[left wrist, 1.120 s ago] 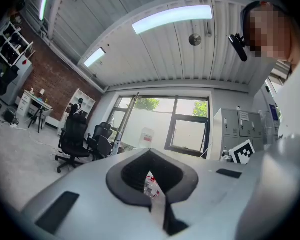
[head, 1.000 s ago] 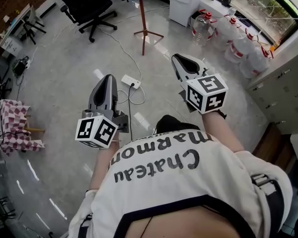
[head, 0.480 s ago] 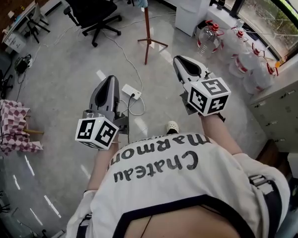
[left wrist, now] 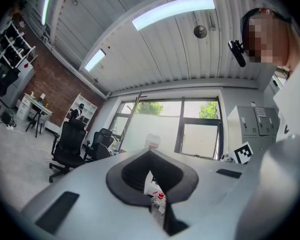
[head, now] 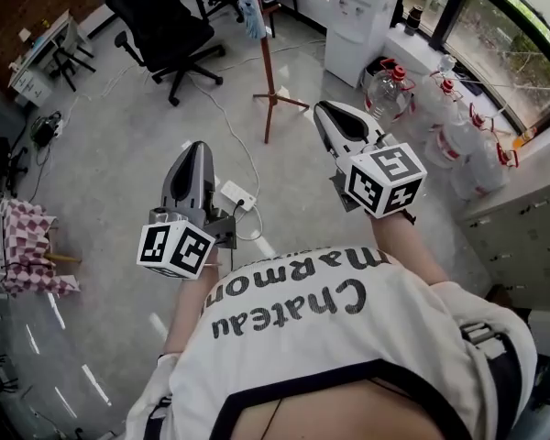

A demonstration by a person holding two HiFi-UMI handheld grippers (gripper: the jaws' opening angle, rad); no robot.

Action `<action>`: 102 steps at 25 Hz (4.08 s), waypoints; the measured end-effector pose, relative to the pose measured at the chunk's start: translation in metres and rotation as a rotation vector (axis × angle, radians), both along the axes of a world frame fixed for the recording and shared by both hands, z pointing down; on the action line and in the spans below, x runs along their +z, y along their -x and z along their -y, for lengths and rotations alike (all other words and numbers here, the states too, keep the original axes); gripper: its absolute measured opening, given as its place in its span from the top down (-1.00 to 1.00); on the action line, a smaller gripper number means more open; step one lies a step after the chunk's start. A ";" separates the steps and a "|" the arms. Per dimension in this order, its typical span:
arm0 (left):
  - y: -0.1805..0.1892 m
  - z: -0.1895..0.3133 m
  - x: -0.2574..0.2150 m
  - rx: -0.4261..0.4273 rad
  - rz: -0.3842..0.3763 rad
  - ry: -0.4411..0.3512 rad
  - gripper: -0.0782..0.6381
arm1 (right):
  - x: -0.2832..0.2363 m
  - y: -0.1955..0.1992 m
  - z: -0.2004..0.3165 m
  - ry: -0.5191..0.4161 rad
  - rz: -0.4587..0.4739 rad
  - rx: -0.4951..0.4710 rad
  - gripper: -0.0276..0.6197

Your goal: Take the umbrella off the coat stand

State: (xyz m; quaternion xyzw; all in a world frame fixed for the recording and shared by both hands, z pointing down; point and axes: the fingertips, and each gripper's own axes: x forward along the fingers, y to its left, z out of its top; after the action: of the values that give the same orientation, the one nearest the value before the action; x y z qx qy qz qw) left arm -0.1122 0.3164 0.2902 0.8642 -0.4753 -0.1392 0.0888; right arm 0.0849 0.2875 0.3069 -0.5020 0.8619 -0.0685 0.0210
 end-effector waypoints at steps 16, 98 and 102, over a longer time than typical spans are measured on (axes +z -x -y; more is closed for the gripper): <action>-0.067 0.054 0.005 0.022 0.016 -0.001 0.75 | 0.020 -0.060 0.055 0.036 0.015 -0.028 0.79; 0.100 0.523 0.018 -0.426 -0.039 0.048 0.75 | 0.067 0.048 0.677 0.175 -0.051 -0.191 0.32; 0.103 0.525 0.017 -0.451 -0.034 0.053 0.75 | 0.065 0.056 0.684 0.163 -0.049 -0.209 0.32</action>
State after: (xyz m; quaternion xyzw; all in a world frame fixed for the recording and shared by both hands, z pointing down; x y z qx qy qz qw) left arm -0.2157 -0.2086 0.3070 0.7308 -0.6586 -0.1574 0.0861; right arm 0.0292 -0.3969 0.3720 -0.4111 0.9013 -0.1277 -0.0479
